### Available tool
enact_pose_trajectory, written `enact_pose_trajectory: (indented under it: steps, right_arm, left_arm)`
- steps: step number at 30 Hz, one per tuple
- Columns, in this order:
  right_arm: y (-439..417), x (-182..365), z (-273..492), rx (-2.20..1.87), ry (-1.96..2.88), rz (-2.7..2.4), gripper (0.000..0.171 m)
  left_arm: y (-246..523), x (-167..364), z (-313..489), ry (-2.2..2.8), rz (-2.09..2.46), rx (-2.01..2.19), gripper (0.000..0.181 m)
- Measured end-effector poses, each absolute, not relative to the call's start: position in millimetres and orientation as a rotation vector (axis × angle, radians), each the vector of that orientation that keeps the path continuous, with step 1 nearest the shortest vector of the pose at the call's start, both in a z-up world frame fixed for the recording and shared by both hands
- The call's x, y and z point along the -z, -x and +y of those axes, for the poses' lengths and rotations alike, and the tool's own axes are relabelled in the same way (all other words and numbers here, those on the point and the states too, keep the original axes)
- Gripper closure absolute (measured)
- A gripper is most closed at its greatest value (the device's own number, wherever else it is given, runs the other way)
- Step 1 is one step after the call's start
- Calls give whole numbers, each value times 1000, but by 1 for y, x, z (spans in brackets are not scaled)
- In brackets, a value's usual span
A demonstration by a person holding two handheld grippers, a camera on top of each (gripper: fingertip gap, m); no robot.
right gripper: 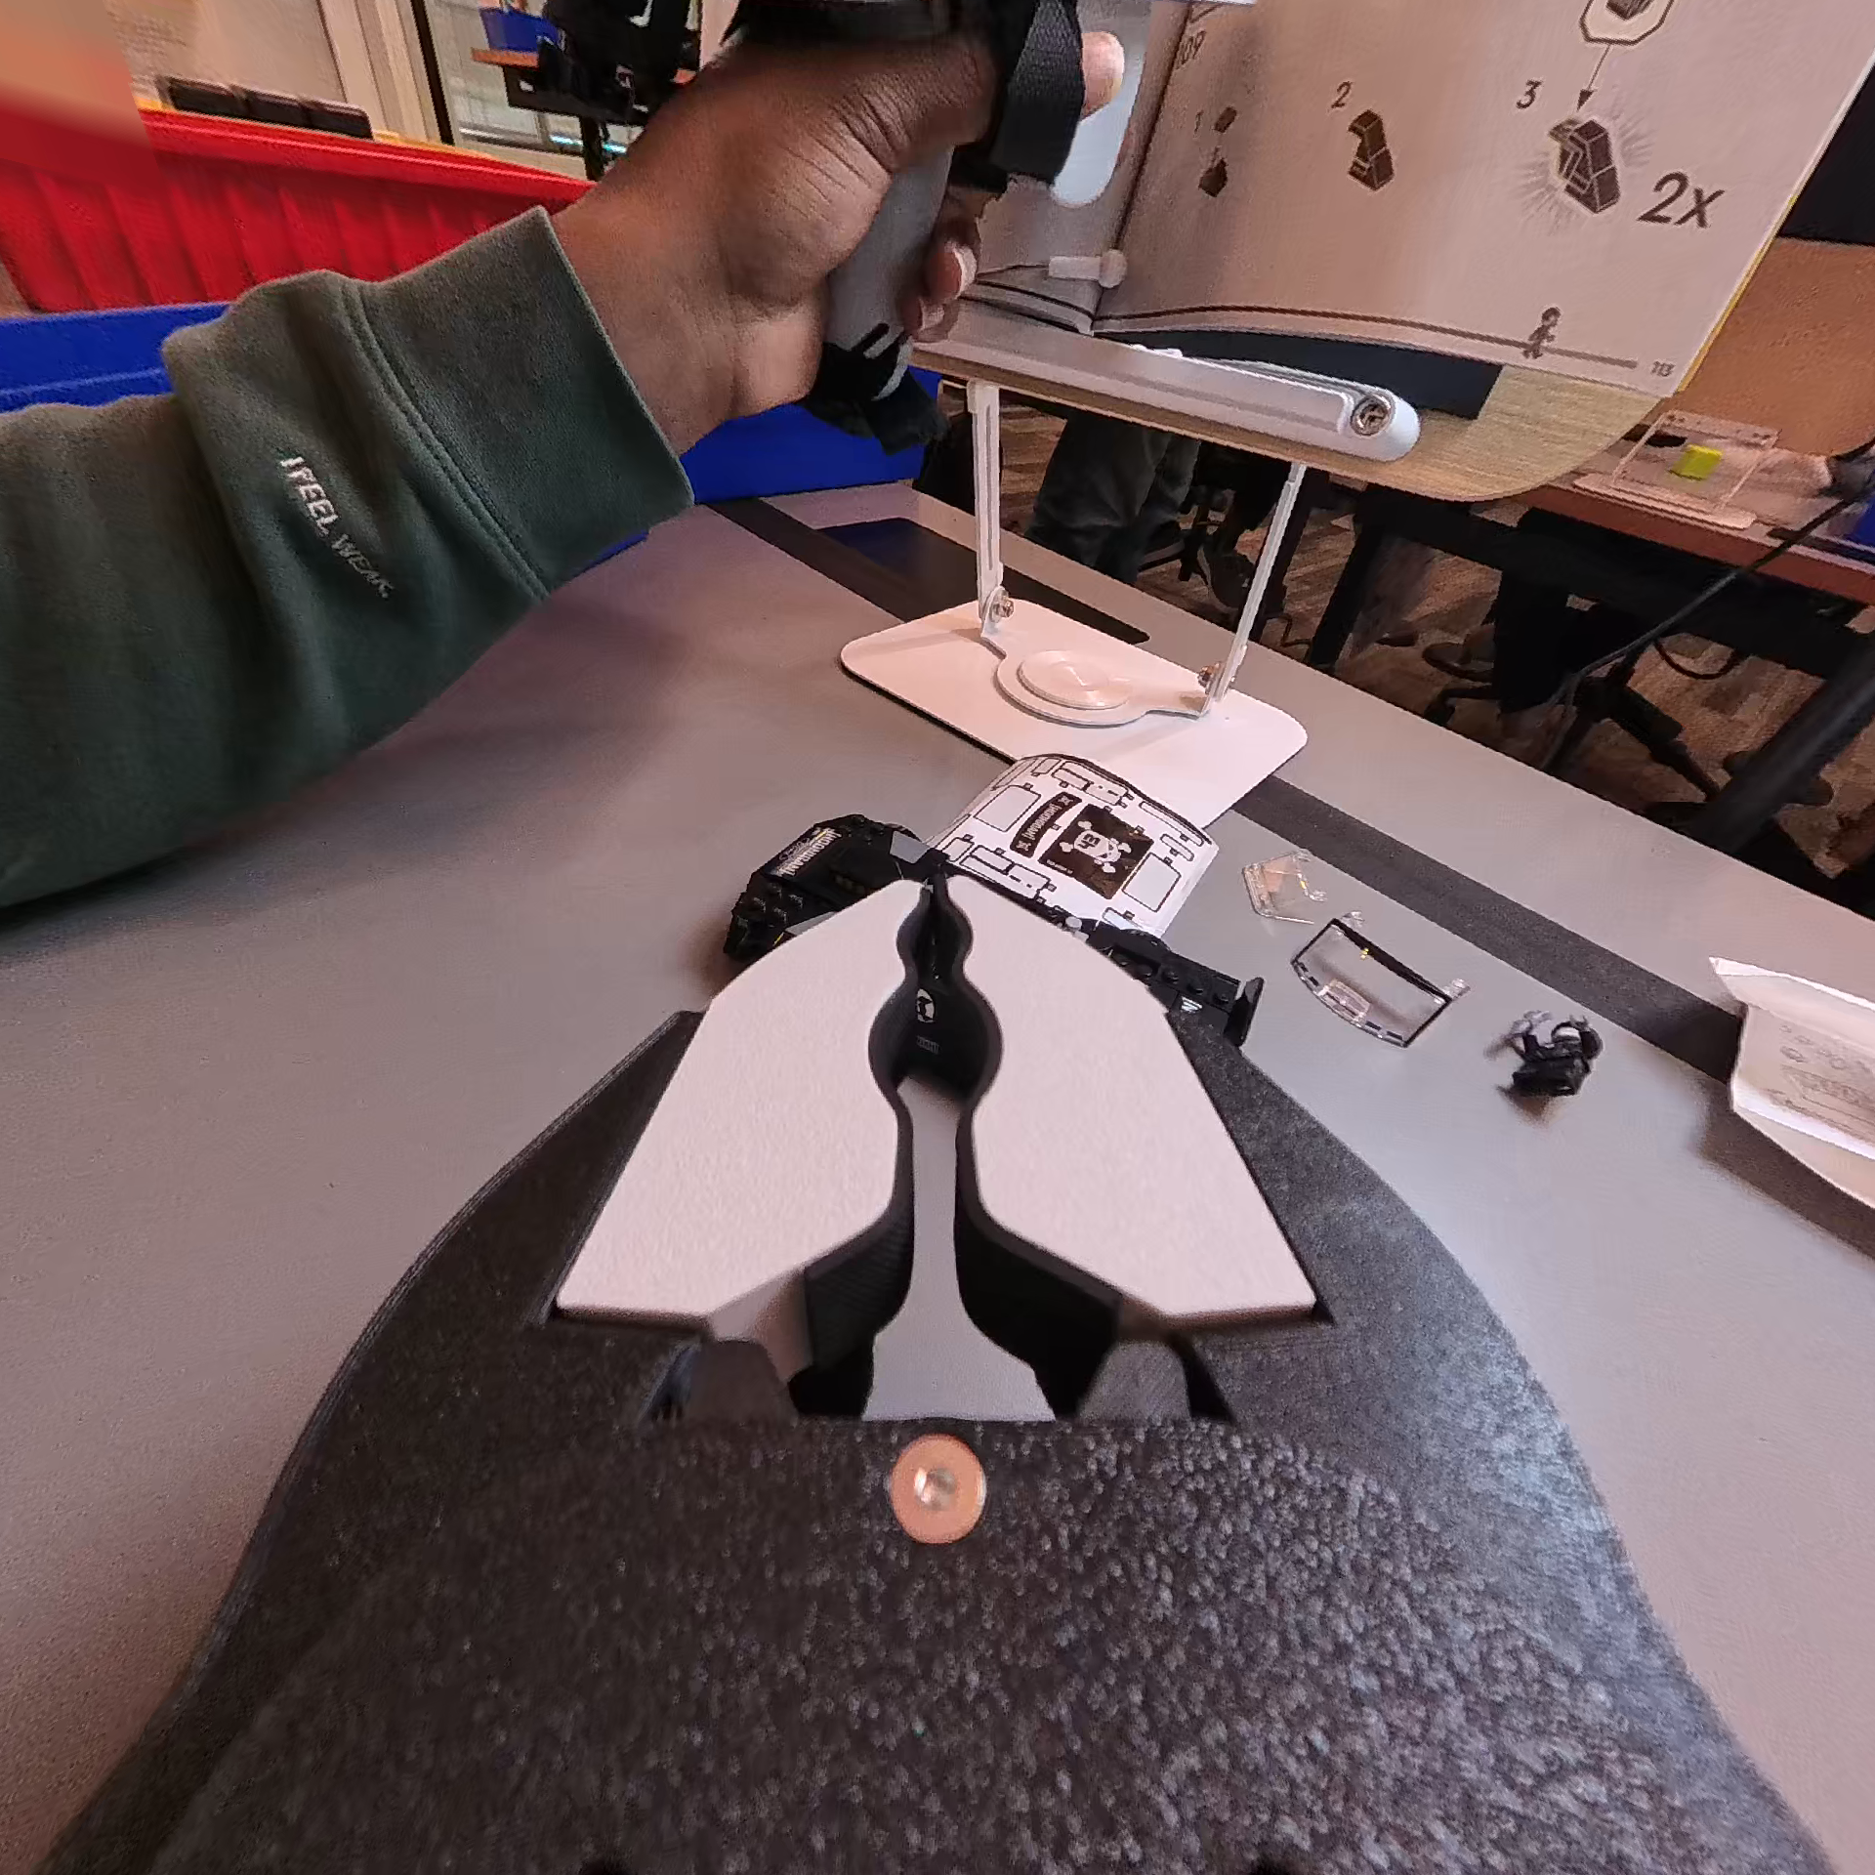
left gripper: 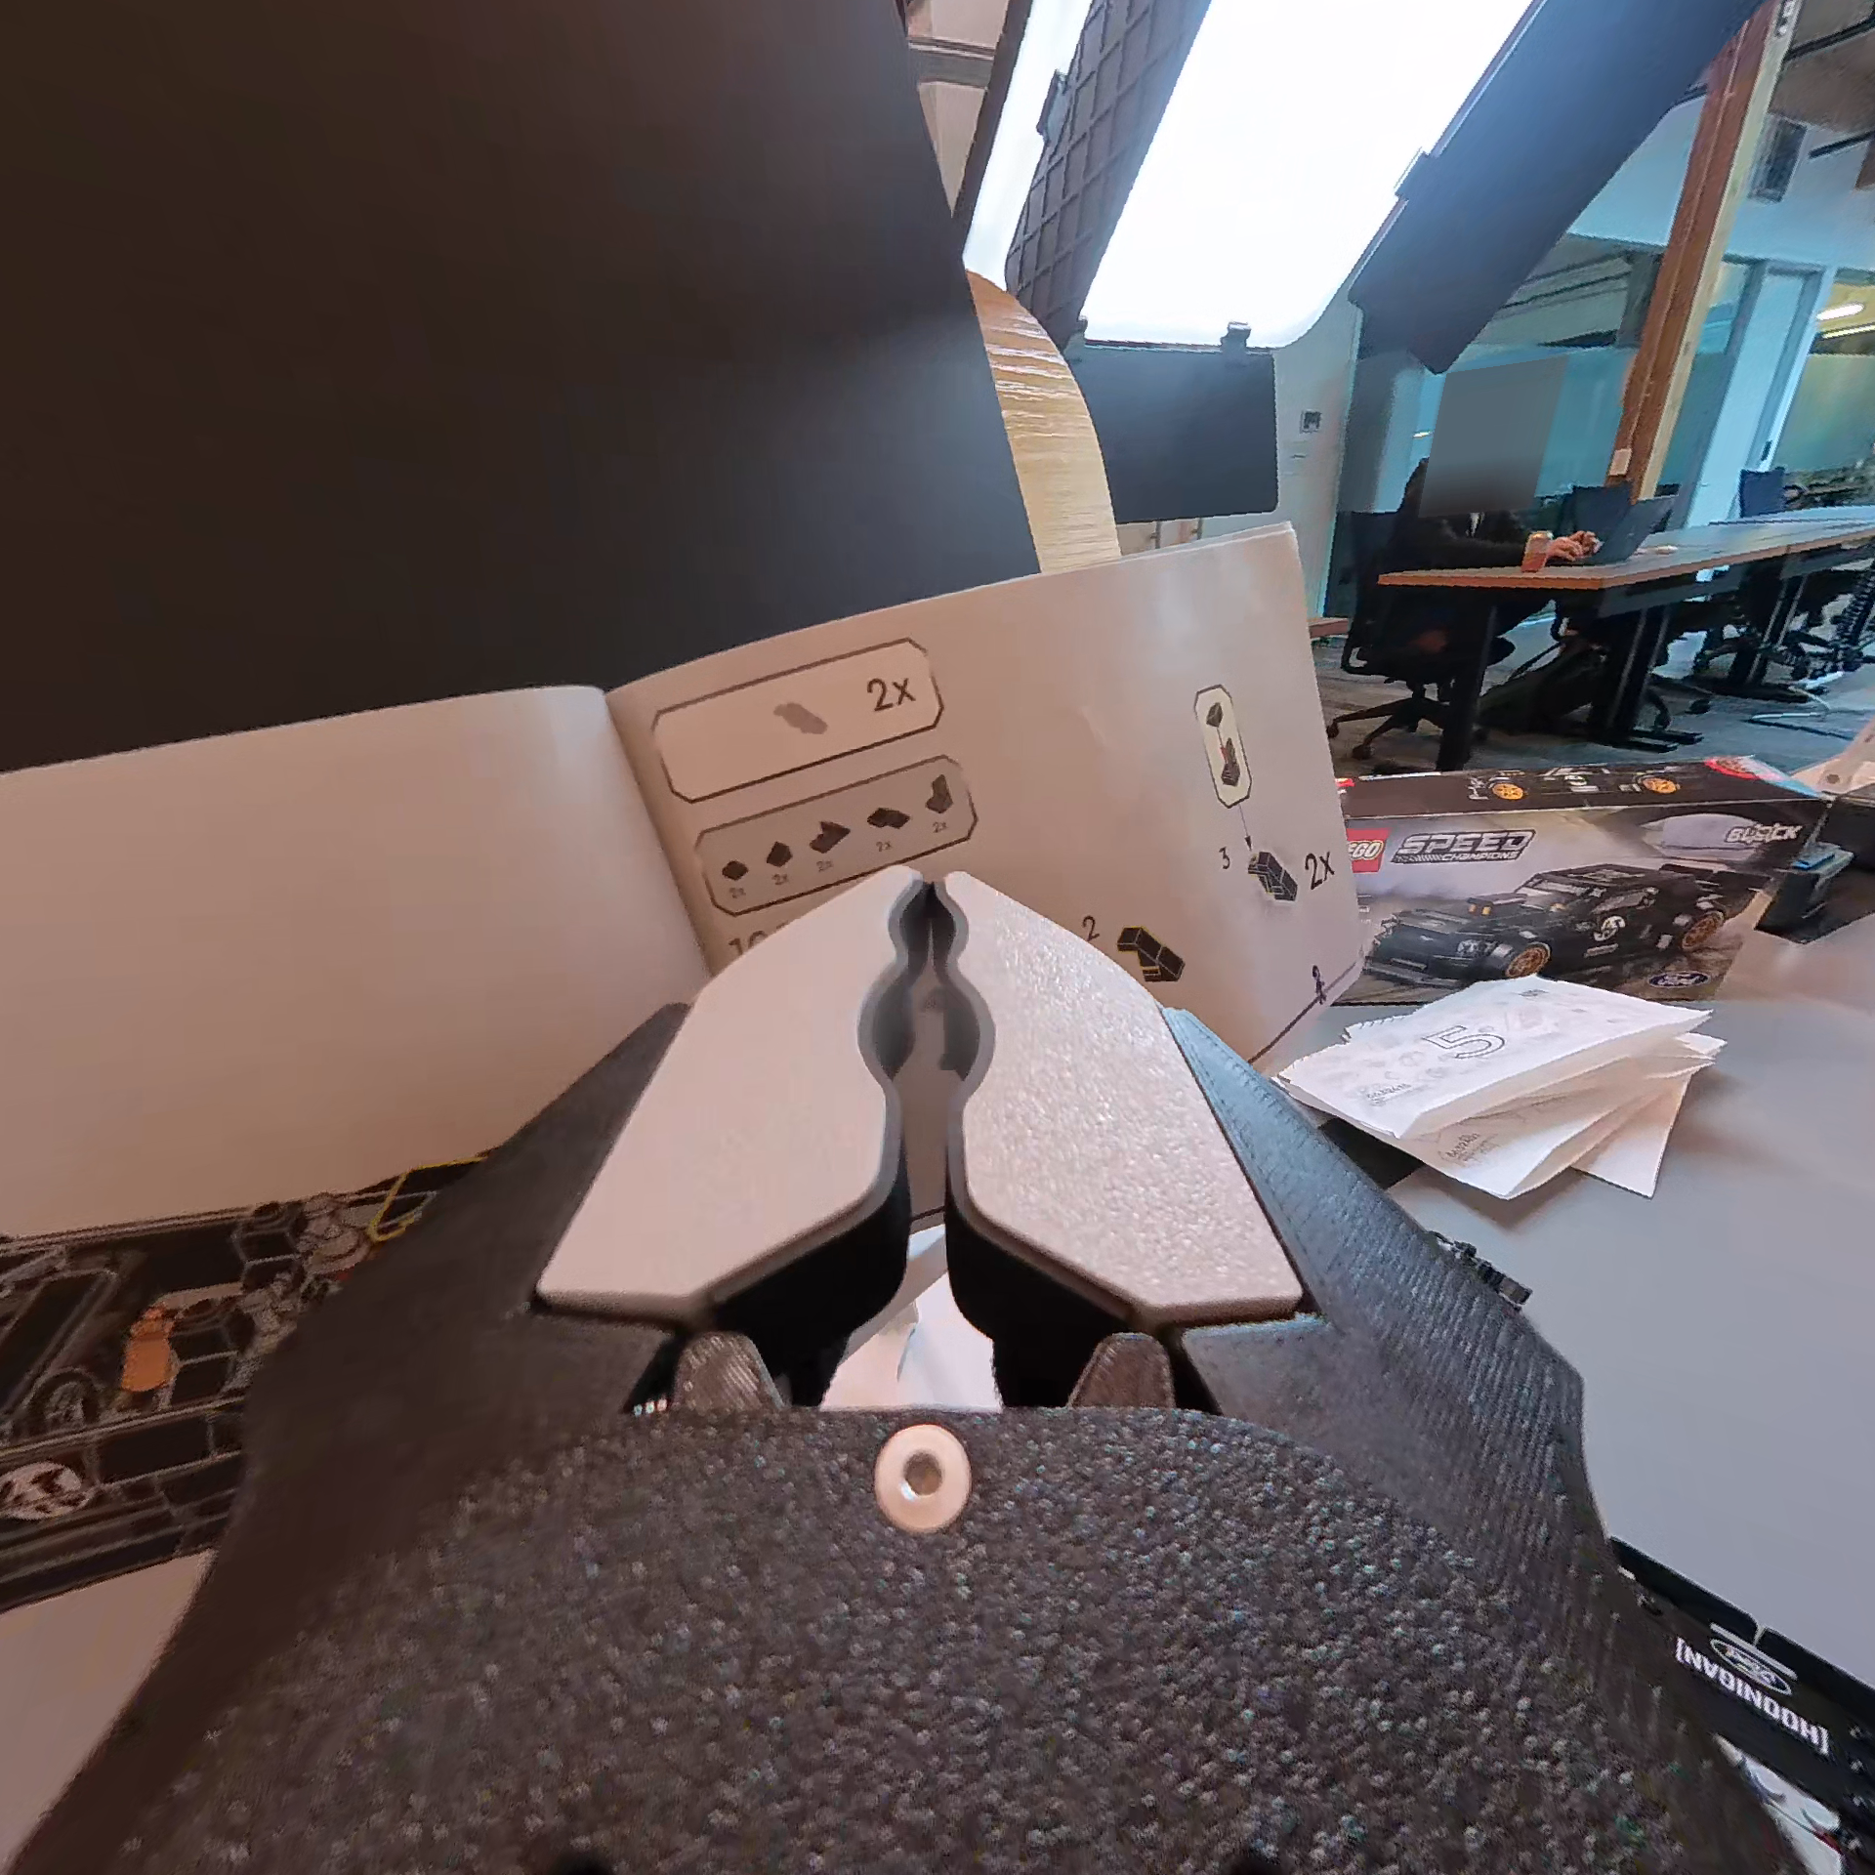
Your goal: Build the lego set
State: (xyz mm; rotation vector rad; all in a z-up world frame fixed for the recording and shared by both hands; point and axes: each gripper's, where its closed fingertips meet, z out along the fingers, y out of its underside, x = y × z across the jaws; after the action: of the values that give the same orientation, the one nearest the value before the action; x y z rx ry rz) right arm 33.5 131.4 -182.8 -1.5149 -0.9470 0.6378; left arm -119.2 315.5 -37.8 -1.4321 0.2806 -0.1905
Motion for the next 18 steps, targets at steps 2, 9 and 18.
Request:
enact_pose_trajectory:
  steps: [2,9,18]
  right_arm:
    - [-33,184,131,-637,1517,-952,171]
    - [-32,186,131,-634,1522,-964,171]
    - [-35,187,134,-631,1540,-942,171]
  left_arm:
    - [116,39,315,1431,287,192,181]
    - [112,40,314,1429,295,197,181]
    - [92,44,310,1450,355,252,181]
